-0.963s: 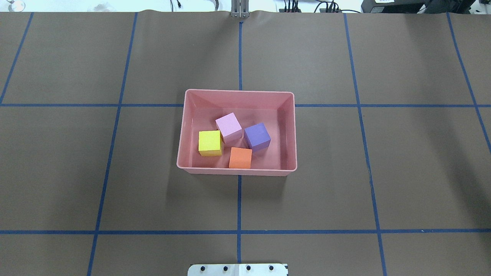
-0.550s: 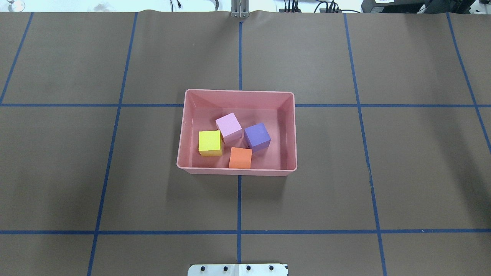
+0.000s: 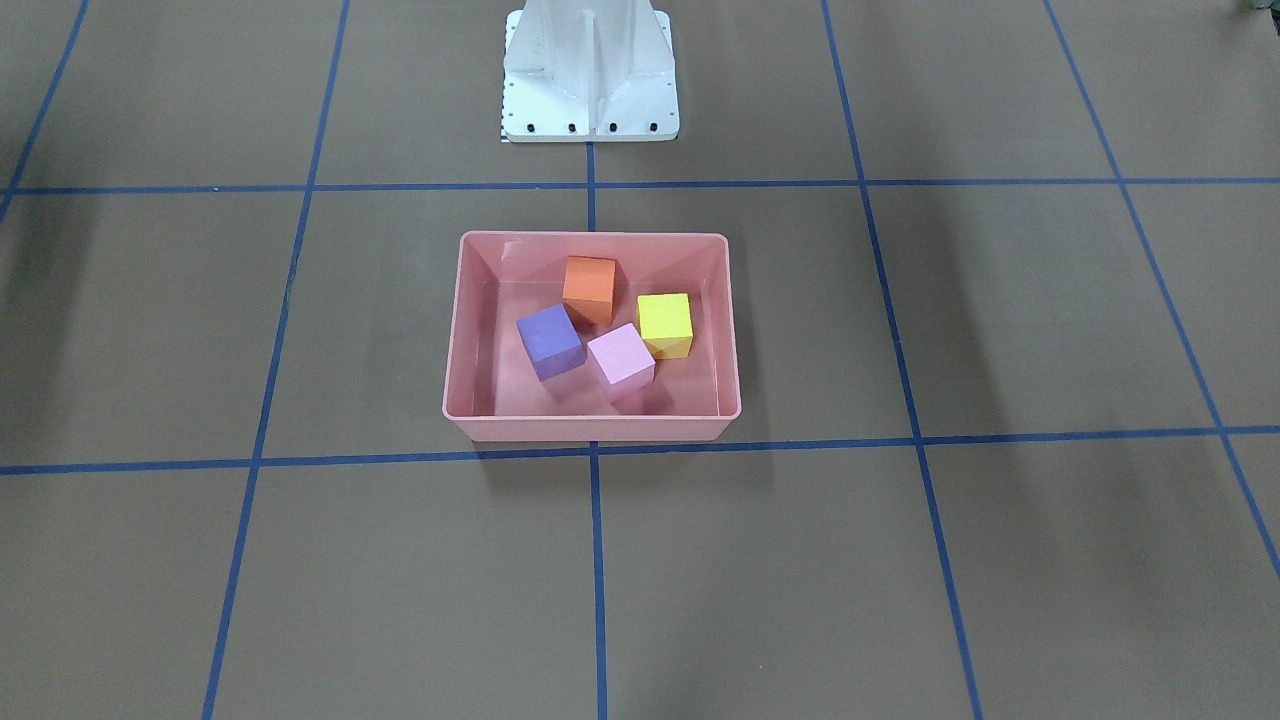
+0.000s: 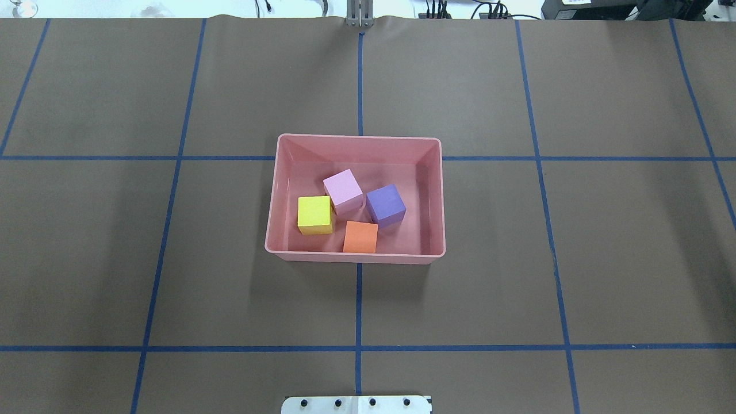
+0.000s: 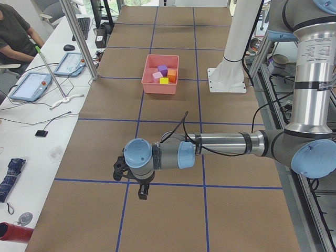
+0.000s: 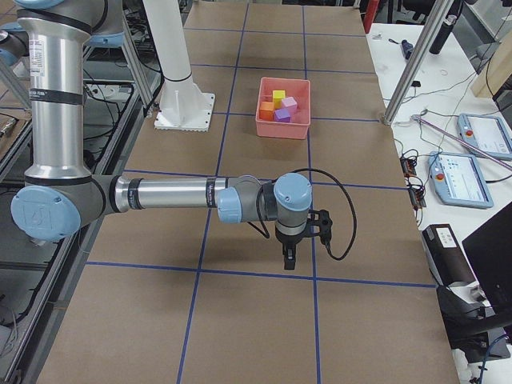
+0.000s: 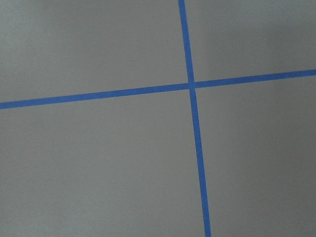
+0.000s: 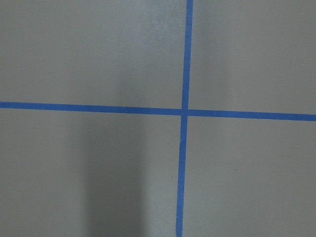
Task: Place blocks into pink bin with both arms
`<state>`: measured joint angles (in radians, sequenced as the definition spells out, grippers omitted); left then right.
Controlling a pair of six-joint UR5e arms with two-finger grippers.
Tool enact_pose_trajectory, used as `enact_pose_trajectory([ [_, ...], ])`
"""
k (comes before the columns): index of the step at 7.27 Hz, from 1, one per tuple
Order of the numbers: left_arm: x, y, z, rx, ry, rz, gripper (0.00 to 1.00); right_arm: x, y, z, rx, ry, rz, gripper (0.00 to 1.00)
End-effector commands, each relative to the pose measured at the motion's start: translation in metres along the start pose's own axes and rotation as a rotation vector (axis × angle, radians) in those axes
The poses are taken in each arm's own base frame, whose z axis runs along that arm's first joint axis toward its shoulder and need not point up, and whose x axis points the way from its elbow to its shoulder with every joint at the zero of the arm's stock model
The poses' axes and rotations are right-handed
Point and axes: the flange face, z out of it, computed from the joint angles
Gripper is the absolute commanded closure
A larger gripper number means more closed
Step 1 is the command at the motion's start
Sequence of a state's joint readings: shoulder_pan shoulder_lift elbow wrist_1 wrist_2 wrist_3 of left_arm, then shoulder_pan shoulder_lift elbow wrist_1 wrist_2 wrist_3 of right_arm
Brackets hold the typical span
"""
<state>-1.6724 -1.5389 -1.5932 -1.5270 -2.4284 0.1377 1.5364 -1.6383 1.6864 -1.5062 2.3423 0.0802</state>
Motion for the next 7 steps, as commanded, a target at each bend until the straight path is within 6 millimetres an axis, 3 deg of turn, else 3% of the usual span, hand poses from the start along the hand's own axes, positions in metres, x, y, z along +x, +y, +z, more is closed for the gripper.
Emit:
enact_pose_trajectory([
  [1, 0.005, 0.019, -0.002, 0.022, -0.001, -0.065, 0.0, 0.005, 0.007, 0.004, -0.009, 0.004, 0.009, 0.0],
  [7, -0.002, 0.028, 0.004, 0.009, -0.027, -0.07, 0.0, 0.013, 0.004, 0.015, -0.027, -0.003, 0.037, 0.0],
])
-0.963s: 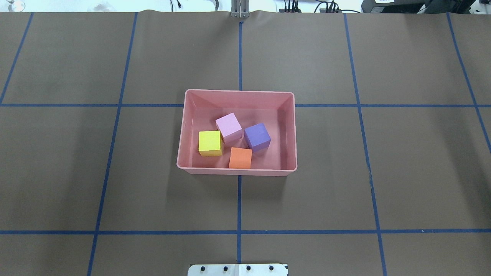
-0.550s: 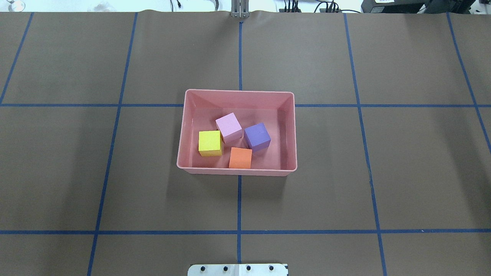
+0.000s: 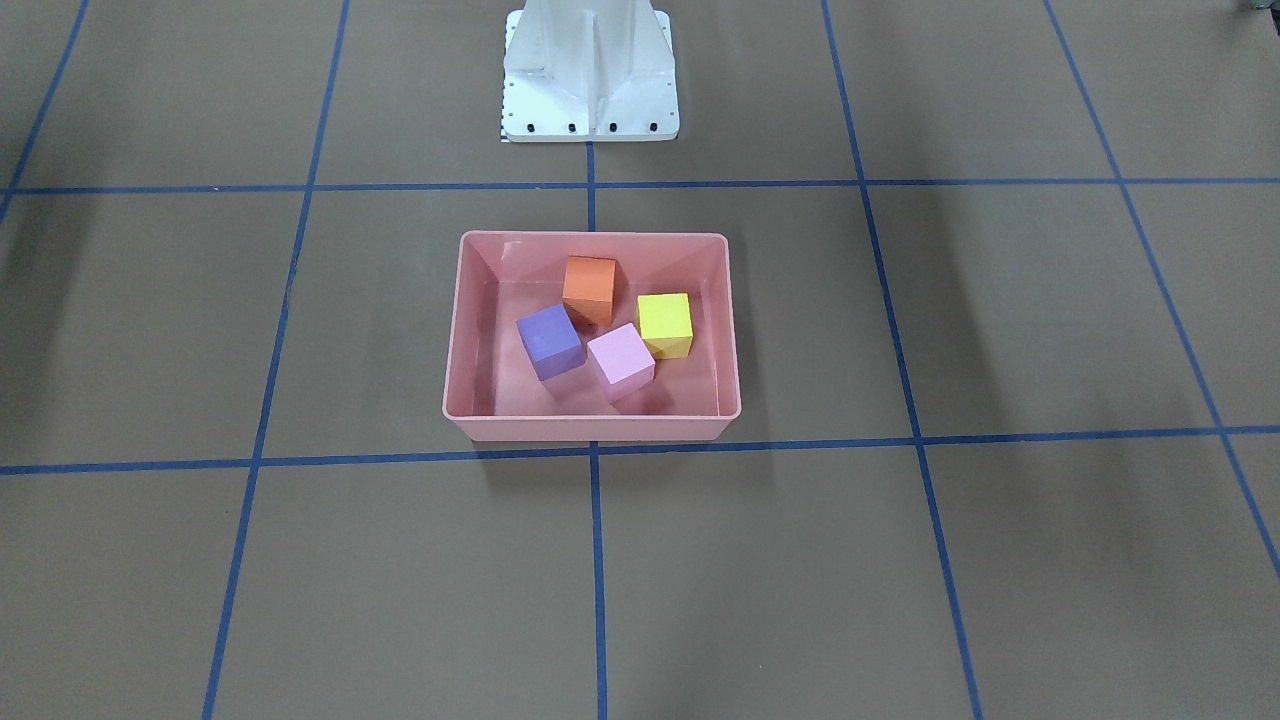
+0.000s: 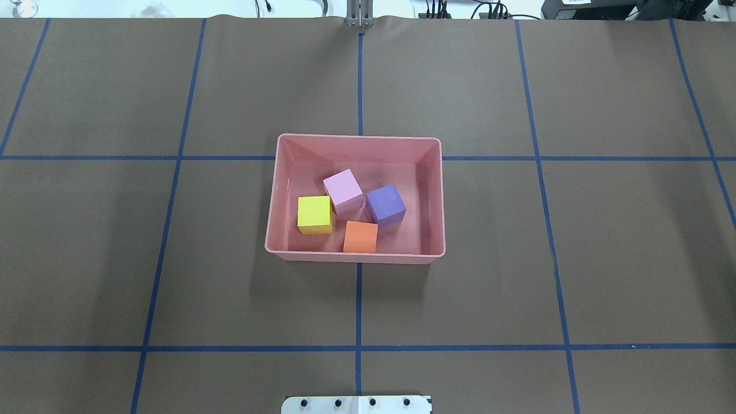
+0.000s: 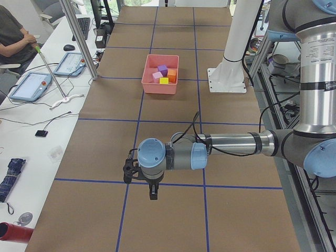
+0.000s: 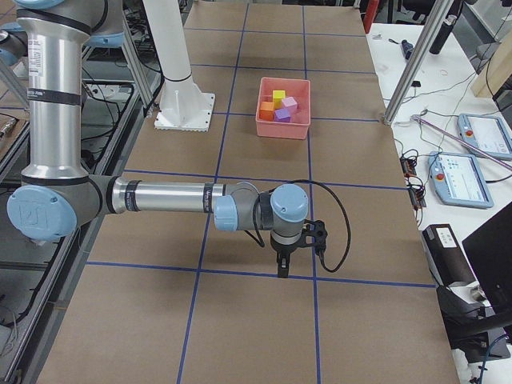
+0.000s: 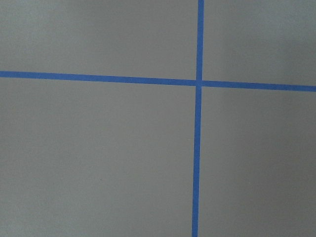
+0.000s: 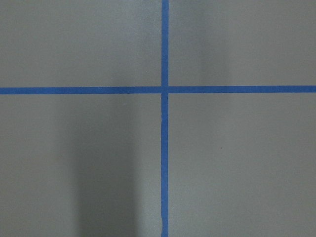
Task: Place blocks into pink bin with both arms
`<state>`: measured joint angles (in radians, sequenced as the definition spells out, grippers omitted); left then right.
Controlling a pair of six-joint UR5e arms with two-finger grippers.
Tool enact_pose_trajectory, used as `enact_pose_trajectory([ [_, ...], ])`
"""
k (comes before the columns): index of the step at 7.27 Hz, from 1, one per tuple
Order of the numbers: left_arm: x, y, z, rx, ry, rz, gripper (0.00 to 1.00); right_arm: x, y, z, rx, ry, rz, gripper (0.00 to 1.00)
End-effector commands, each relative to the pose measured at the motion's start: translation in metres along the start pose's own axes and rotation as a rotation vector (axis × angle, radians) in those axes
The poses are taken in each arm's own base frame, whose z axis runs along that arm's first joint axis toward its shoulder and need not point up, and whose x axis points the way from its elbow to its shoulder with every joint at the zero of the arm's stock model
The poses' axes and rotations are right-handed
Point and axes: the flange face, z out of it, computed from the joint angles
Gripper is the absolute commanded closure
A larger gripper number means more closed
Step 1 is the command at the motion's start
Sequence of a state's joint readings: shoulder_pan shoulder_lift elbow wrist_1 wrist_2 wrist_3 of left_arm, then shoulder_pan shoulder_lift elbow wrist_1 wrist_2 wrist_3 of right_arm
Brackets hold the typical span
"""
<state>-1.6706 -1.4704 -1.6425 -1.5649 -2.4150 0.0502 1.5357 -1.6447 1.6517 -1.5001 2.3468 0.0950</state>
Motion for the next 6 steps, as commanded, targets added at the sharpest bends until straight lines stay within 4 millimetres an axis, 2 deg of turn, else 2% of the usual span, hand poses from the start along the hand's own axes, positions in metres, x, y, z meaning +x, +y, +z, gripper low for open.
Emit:
enact_pose_trajectory([
  [1, -0.0021, -0.0012, -0.0051, 0.006, -0.075, 0.014, 0.0, 0.0001, -0.0008, 0.0014, -0.002, 0.0, 0.0, 0.0],
  [6, -0.0031, 0.0013, -0.006, 0.007, -0.096, 0.019, 0.0, 0.0035, 0.0041, 0.0028, -0.004, 0.005, -0.011, 0.0],
])
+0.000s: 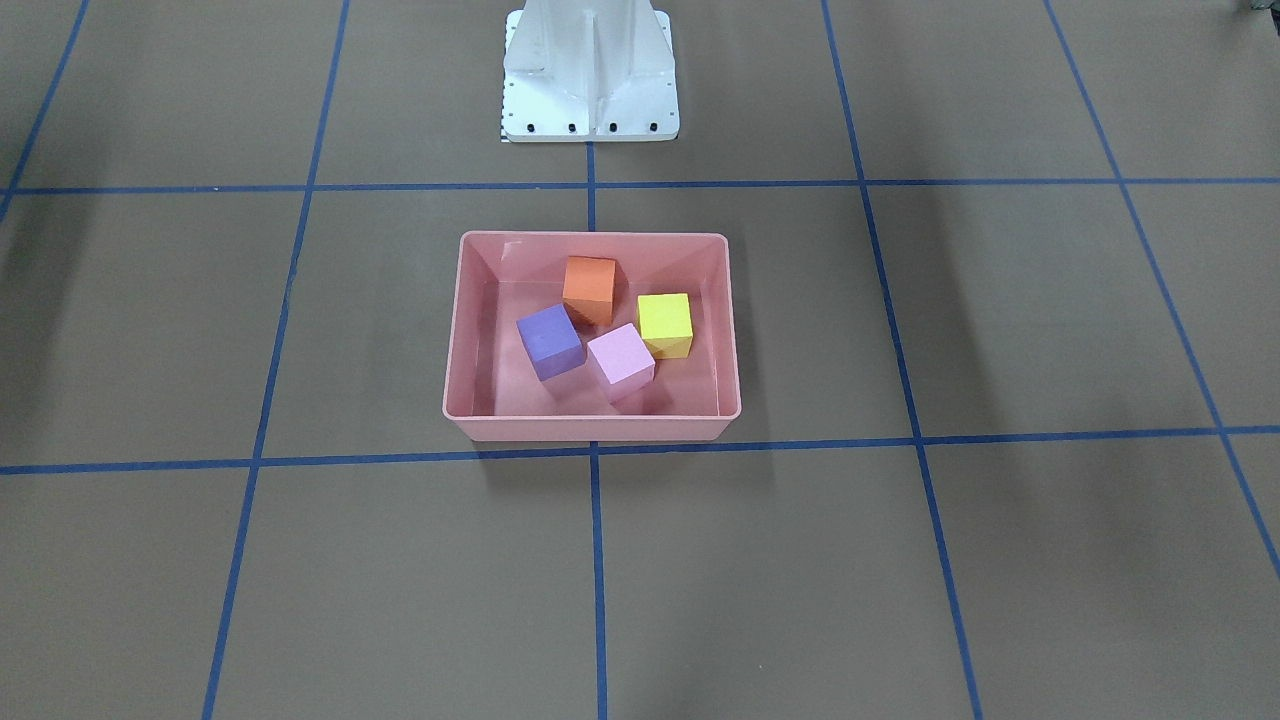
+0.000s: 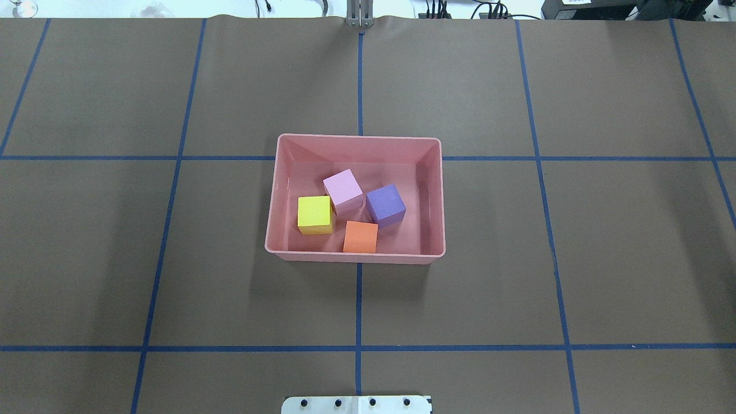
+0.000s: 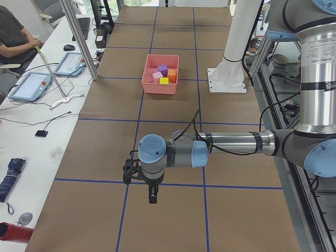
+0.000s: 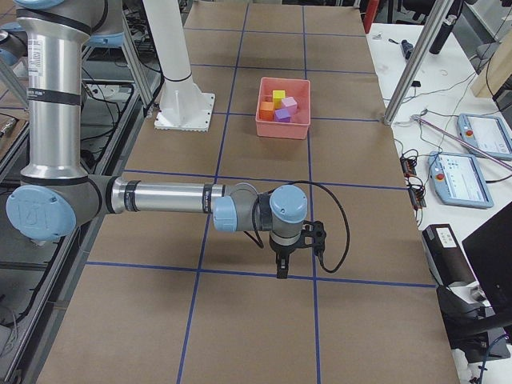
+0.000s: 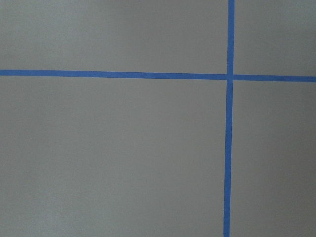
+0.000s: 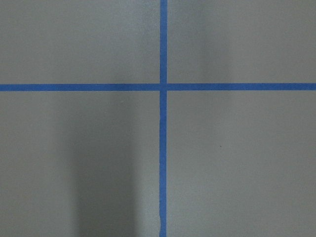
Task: Place blocks into pink bin with both arms
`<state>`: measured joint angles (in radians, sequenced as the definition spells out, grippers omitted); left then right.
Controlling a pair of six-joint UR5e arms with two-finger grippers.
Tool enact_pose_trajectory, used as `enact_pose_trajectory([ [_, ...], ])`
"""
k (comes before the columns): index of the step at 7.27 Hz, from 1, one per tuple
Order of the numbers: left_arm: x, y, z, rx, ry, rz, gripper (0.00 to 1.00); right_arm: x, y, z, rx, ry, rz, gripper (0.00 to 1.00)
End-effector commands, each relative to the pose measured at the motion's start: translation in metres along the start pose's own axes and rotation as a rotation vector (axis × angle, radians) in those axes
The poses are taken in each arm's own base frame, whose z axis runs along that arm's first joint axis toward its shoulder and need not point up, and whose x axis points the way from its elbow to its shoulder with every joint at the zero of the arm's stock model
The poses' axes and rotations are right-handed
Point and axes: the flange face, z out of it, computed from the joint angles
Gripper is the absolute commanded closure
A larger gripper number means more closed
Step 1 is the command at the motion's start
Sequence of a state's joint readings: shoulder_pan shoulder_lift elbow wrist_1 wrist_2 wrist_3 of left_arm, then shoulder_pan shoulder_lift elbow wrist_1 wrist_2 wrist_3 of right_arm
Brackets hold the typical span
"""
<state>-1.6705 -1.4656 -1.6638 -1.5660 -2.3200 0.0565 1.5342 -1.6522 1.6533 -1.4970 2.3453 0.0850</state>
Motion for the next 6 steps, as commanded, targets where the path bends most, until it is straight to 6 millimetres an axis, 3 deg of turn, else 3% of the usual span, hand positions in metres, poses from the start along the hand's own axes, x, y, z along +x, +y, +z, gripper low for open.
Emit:
enact_pose_trajectory([
  [1, -0.0002, 0.0003, 0.0, 0.0, -0.002, 0.0, 0.0, 0.0021, 0.0016, 0.0018, -0.003, 0.003, -0.002, 0.0],
  [6, -0.0017, 0.0009, 0.0028, -0.005, 0.009, 0.001, 0.0, 0.0051, 0.0015, 0.005, -0.009, 0.002, 0.005, 0.0],
])
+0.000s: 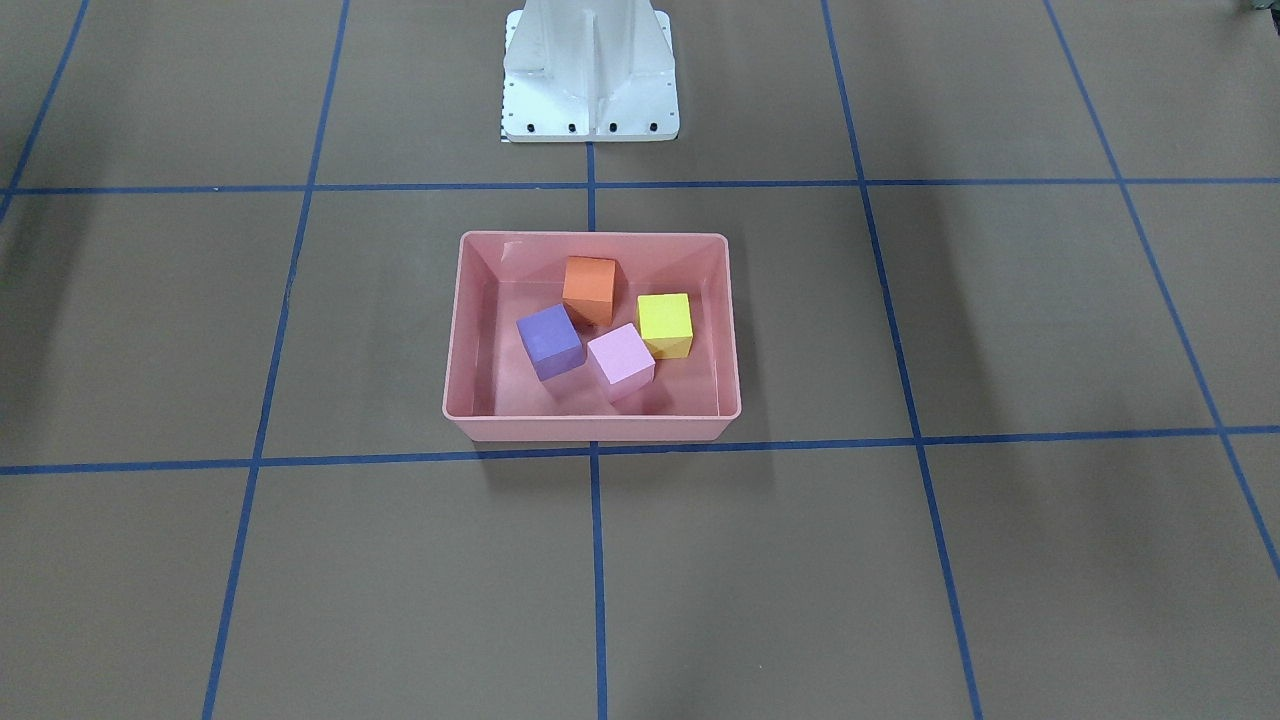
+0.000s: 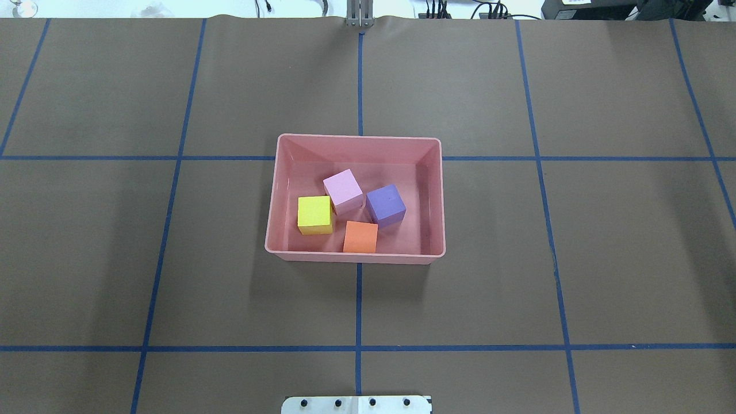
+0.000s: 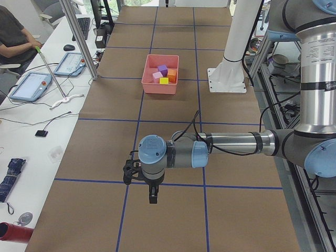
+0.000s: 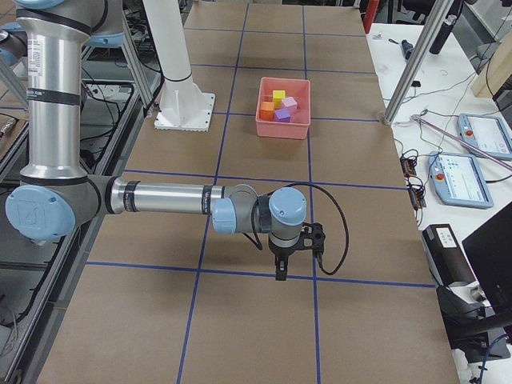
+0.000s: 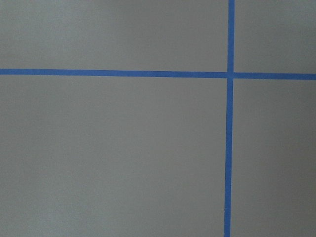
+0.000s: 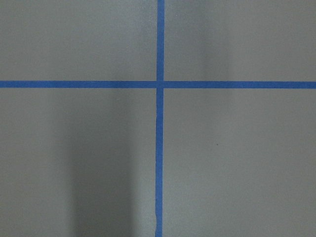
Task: Place blocks into pink bin with both arms
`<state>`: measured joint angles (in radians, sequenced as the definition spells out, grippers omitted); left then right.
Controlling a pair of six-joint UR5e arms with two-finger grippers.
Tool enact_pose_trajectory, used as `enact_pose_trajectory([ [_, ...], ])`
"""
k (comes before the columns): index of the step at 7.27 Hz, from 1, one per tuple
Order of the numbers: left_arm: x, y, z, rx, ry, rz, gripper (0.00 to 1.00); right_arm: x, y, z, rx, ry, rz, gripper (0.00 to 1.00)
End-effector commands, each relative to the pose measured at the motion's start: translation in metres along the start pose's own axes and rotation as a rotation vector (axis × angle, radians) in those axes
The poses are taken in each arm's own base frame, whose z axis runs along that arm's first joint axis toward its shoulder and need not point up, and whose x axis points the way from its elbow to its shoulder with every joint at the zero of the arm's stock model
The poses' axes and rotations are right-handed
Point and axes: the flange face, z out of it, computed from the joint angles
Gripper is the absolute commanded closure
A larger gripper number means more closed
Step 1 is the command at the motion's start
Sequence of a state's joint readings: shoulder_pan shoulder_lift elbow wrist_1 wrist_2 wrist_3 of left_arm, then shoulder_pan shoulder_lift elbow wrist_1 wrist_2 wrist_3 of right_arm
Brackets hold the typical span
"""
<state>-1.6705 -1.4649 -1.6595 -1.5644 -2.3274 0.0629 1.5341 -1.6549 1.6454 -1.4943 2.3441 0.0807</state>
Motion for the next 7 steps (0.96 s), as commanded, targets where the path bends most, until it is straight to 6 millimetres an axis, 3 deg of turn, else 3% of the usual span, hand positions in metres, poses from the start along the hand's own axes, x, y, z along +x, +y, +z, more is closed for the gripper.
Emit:
enact_pose_trajectory([
  [1, 0.0002, -0.0001, -0.0001, 0.0, 0.001, 0.0, 0.0, 0.0025, 0.0006, 0.0025, -0.005, 0.001, 0.004, 0.0],
  [7, -0.0014, 0.0009, 0.0018, -0.002, 0.003, 0.001, 0.0, -0.0053, -0.0053, -0.0048, 0.009, -0.002, -0.004, 0.0],
])
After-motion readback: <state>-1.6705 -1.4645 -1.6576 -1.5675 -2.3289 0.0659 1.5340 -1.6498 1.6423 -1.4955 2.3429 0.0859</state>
